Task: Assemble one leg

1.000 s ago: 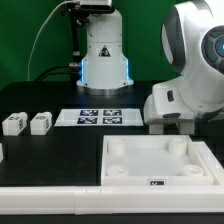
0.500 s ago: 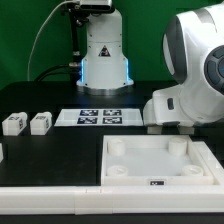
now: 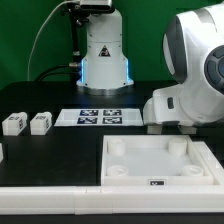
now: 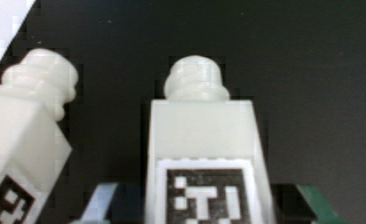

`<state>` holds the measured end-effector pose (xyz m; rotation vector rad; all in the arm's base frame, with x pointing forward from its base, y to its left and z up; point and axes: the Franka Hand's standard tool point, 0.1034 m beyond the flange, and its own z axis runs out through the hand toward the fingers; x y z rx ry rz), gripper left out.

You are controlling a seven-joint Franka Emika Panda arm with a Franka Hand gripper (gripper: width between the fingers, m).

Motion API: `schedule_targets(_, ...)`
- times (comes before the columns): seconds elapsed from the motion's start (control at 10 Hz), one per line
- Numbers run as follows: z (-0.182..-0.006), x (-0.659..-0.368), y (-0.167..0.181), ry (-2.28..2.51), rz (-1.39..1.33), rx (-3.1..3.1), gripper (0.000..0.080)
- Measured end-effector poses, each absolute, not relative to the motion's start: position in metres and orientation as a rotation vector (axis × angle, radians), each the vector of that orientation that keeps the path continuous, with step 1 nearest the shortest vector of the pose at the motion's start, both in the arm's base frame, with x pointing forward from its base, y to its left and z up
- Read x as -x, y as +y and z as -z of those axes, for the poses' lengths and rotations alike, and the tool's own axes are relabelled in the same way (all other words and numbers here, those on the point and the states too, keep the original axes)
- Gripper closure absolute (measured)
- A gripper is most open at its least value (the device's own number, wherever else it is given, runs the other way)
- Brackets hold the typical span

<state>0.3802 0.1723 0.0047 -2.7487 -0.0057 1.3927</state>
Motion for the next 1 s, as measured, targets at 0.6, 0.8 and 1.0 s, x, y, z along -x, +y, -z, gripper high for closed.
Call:
schedule_targets(0.6,-0.077,-0.397,0.156,0.043,-1.401,2.761,0.0511)
schedule_targets(0.8,-0.084,-0.396,0.156,0.039,-1.370,2.778,0.0511)
schedule_targets(1.0,-0.079,-0.413,0.161,0.056,-1.100,2.877,0.0511)
